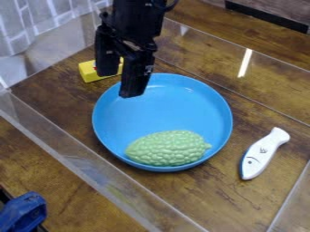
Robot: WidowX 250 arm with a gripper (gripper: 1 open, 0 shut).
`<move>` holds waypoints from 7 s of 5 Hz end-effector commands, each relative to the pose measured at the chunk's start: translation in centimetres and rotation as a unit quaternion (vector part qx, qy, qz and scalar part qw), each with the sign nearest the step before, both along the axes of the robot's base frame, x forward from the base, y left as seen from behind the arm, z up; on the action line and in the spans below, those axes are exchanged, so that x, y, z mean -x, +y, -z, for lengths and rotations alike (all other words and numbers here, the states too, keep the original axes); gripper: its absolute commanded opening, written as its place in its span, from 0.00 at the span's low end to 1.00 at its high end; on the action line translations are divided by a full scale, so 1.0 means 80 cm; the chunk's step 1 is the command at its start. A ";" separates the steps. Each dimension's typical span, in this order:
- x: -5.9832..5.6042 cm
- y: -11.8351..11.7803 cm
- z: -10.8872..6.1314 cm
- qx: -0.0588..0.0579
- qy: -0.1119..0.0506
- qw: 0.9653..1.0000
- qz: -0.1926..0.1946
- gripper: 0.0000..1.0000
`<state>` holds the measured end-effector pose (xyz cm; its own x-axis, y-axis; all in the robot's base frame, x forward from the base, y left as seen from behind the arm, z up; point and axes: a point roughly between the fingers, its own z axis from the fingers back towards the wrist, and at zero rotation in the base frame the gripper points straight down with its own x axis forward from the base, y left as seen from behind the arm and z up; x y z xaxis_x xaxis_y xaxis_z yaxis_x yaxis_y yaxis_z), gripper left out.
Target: Put the yellow brick in the blue tray
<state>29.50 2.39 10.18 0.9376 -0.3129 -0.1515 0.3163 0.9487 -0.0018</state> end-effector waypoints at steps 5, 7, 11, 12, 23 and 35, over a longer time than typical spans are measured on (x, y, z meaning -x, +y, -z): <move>-0.020 0.034 -0.002 -0.009 -0.031 0.998 0.051 1.00; -0.022 0.056 0.000 -0.016 -0.042 0.996 0.072 1.00; -0.032 0.104 0.027 -0.026 -0.071 0.991 0.113 1.00; -0.038 0.110 0.037 -0.031 -0.080 0.989 0.124 1.00; -0.126 0.154 0.057 -0.086 -0.152 0.948 0.265 1.00; -0.130 0.197 0.020 -0.143 -0.165 0.940 0.261 0.00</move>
<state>39.08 16.85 4.46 0.6577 -0.7501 -0.0688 0.7274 0.6087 0.3168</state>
